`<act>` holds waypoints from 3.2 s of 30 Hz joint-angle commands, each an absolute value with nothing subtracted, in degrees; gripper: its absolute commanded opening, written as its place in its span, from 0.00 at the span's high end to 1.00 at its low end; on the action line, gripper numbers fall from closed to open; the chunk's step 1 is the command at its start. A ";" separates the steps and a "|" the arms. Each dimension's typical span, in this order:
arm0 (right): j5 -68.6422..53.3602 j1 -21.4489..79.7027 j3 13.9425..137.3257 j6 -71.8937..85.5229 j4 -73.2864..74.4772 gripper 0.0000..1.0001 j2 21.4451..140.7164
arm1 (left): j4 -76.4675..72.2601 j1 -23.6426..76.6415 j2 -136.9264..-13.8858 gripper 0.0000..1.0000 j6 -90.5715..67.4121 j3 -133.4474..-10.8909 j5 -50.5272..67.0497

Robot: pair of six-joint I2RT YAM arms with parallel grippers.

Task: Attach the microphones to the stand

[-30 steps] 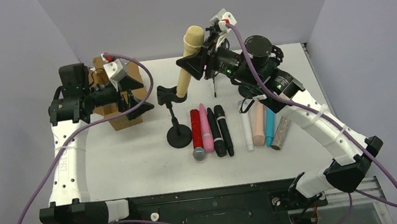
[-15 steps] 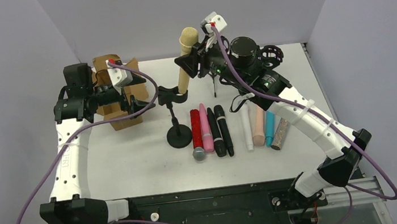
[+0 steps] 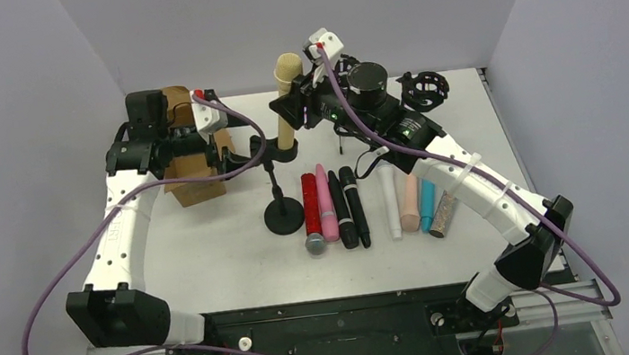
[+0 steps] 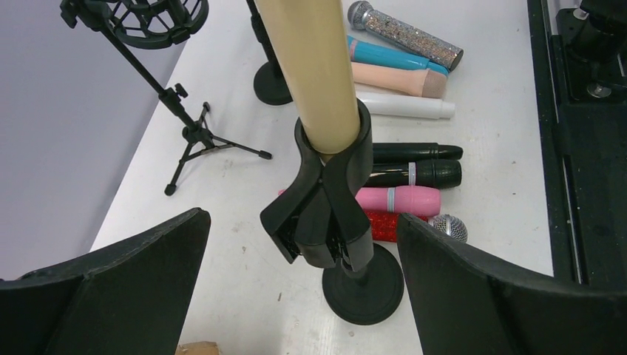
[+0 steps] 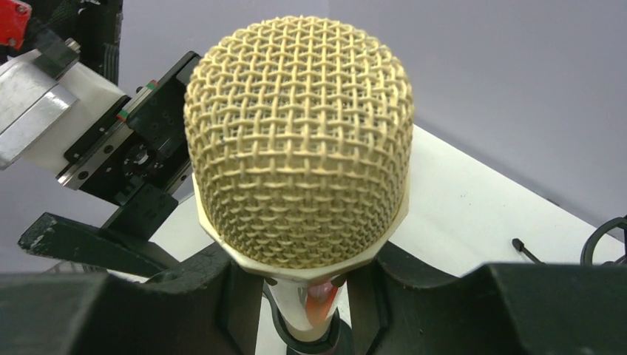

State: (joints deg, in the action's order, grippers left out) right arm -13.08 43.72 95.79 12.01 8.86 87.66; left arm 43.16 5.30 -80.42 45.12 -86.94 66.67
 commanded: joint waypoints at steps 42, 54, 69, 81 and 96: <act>-4.74 50.00 84.34 10.84 0.64 1.00 88.17 | 41.44 9.47 -83.63 1.00 44.62 -87.72 59.60; -3.31 50.43 82.54 10.80 -1.62 1.00 85.88 | 40.48 9.05 -82.58 0.15 42.20 -87.48 57.14; -10.63 46.61 80.93 16.54 -4.79 0.28 81.12 | 44.34 7.83 -84.53 0.49 43.75 -89.26 61.02; -13.98 45.26 88.53 15.63 -0.44 0.28 83.97 | 42.73 7.82 -83.87 0.23 40.99 -89.47 61.45; -14.98 45.77 90.30 14.88 4.84 0.54 86.55 | 47.12 7.01 -84.08 0.13 44.42 -90.22 63.32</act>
State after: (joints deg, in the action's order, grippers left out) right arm -14.63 45.45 88.14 15.40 5.85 87.00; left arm 46.48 7.53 -84.40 43.03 -87.81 61.04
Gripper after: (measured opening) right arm 0.568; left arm 0.876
